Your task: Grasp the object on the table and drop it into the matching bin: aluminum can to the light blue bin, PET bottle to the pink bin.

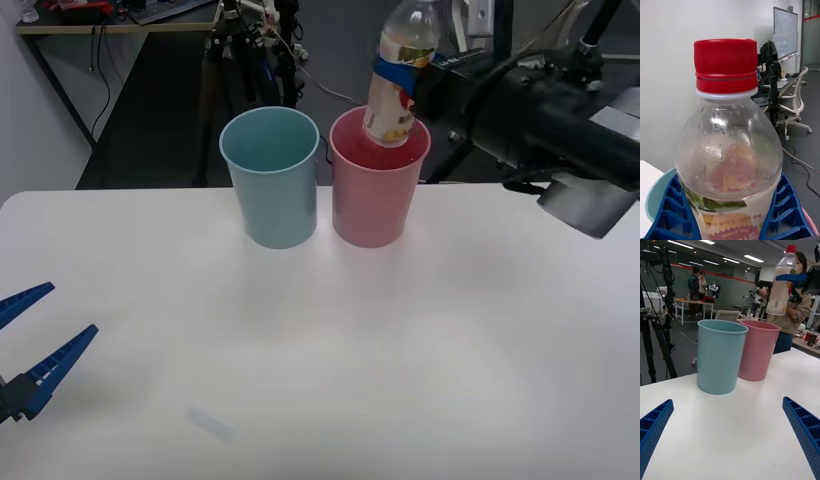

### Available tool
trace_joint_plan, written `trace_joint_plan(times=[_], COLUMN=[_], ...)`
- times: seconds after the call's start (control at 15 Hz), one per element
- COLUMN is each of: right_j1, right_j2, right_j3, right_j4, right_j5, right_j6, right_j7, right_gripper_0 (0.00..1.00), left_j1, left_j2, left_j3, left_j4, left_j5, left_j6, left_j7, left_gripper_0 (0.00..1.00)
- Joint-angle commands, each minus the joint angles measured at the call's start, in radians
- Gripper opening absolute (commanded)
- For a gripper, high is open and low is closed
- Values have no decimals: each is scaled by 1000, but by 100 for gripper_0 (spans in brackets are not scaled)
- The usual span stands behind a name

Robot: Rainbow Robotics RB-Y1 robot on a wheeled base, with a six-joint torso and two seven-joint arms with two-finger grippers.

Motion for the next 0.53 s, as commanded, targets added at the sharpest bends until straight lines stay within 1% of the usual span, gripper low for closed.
trace_joint_plan(times=[0.07,0.33,0.53], right_j1=[-11,-41,-63], right_j2=[53,149,188], right_j3=[1,1,6], right_j4=[50,149,195], right_j5=[38,103,123], right_j6=[-1,-1,0], right_j7=[3,3,1], right_gripper_0=[0,0,0], left_j1=[0,0,0], left_j2=[0,0,0], left_j3=[0,0,0], left_j4=[0,0,0], left_j5=[0,0,0], left_j6=[0,0,0], left_j7=[0,0,0], left_gripper_0=[100,100,100])
